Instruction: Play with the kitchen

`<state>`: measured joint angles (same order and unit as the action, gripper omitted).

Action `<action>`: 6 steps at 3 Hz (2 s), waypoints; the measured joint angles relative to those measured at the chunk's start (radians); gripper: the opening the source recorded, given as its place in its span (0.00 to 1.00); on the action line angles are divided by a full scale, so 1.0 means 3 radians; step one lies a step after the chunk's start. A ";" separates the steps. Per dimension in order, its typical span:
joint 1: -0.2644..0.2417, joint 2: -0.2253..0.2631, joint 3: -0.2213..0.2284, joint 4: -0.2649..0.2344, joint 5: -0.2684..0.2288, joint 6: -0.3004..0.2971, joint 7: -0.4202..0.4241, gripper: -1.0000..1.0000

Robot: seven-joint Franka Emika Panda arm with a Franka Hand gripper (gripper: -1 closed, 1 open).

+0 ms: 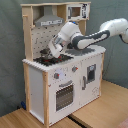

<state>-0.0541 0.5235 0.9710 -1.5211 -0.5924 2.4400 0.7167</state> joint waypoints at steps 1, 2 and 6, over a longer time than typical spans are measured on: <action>0.0225 0.0152 -0.0144 0.0240 -0.0071 -0.0051 0.0002 0.00; 0.0428 0.0287 -0.0267 0.0481 -0.0127 -0.0115 0.0002 0.00; 0.1110 0.0558 -0.0570 0.1367 -0.0255 -0.0803 0.0078 0.00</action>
<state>0.2791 0.6910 0.8002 -1.1111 -0.6690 2.1990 0.7401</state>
